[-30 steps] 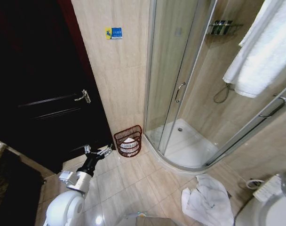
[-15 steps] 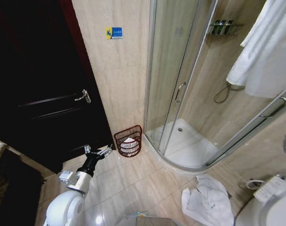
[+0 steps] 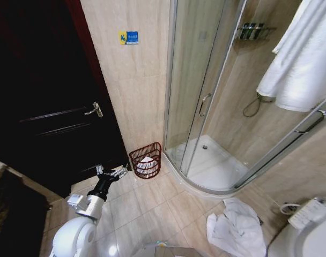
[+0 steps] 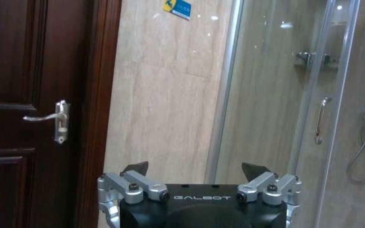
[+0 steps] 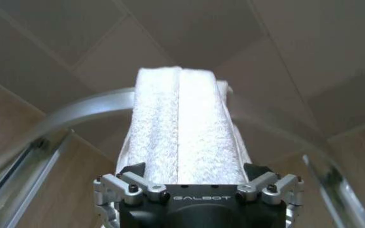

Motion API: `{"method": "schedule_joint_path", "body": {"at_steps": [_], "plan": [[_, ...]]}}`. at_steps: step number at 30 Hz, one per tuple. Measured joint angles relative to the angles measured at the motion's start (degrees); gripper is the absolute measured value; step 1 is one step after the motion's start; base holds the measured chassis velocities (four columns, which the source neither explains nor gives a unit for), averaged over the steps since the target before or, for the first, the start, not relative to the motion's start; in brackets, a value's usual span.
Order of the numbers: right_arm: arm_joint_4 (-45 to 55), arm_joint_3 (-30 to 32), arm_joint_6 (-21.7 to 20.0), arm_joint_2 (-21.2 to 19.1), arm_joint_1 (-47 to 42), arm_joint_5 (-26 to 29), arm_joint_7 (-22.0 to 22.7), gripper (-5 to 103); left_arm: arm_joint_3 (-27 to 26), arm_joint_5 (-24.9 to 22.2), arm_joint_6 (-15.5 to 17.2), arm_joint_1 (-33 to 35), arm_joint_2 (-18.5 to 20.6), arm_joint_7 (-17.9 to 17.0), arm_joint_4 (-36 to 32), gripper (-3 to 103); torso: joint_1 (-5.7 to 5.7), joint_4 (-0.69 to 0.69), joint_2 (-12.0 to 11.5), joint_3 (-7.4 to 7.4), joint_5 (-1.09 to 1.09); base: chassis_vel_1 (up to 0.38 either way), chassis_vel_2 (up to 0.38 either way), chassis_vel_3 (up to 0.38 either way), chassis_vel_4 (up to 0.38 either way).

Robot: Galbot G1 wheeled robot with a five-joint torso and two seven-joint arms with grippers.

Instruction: Discard the used towel into the hamper.

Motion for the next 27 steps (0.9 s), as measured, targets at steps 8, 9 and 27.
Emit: {"method": "schedule_joint_path", "body": {"at_steps": [8,9,27], "plan": [[-2.4,-2.2,-1.9,-0.4,2.1,3.5,-2.0,99,0.0,0.0,0.0,0.0,0.0,0.0,0.0,99,-0.01,-0.01,0.0,0.0,0.04,0.0,0.0,0.0,0.0],[-2.7,-2.4,-2.0,-0.8,2.1,3.8,-2.4,94,0.0,0.0,0.0,0.0,0.0,0.0,0.0,99,0.0,-0.02,0.0,0.0,0.06,0.0,0.0,0.0,0.0],[-2.0,-3.6,-2.9,-1.5,2.3,4.9,-3.2,30,0.0,0.0,0.0,0.0,0.0,0.0,0.0,99,0.0,-0.01,0.0,0.0,0.04,0.0,0.0,0.0,0.0]]}}
